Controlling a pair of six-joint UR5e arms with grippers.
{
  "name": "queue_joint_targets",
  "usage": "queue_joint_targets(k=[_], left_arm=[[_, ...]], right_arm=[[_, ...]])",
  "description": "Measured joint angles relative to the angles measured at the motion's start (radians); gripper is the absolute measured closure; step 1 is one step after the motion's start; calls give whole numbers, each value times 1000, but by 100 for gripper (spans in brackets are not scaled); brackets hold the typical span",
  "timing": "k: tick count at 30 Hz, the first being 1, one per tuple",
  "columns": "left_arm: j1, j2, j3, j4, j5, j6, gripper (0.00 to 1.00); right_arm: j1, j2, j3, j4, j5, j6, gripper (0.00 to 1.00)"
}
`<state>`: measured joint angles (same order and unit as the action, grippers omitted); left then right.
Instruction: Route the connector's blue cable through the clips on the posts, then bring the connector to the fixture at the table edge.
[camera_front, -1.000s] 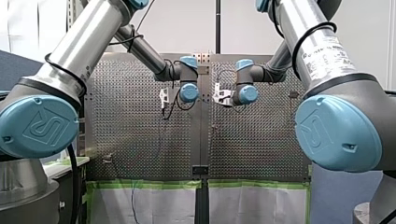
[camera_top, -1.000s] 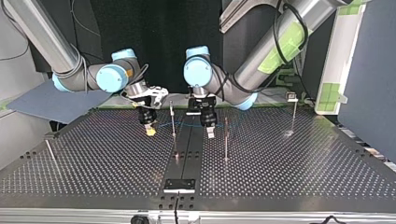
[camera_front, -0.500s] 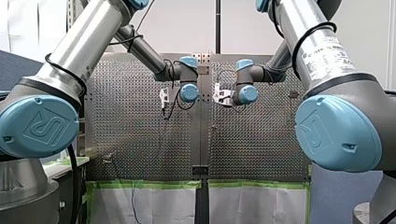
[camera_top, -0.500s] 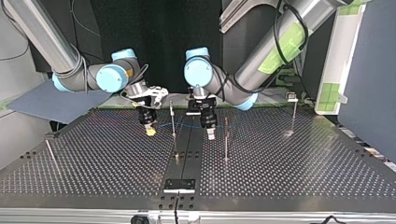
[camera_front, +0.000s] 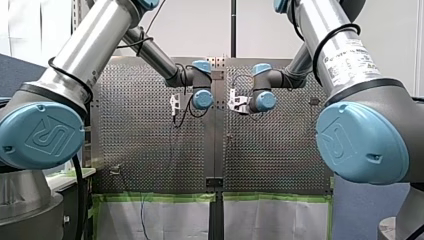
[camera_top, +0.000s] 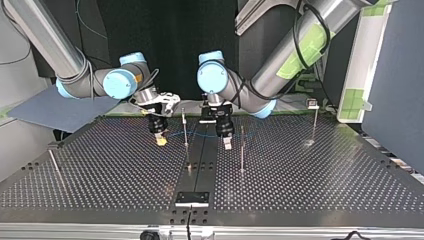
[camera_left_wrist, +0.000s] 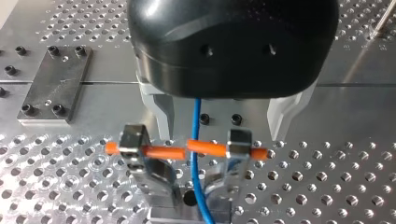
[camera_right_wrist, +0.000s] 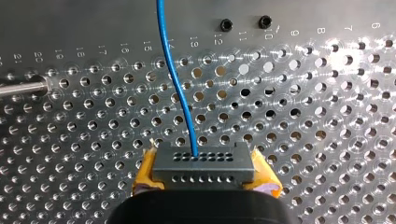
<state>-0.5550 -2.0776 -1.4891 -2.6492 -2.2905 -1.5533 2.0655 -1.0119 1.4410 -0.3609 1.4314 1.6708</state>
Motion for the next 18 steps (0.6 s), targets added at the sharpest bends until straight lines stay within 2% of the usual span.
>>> queue_joint_targets(k=[1,5,18], left_arm=[[-1,0,0,2,-3,3,100],[-4,0,0,20,-18,20,100],[-7,0,0,31,-5,31,100]], right_arm=[[0,0,0,0,0,0,100],[0,0,0,0,0,0,100],[0,0,0,2,0,0,100]])
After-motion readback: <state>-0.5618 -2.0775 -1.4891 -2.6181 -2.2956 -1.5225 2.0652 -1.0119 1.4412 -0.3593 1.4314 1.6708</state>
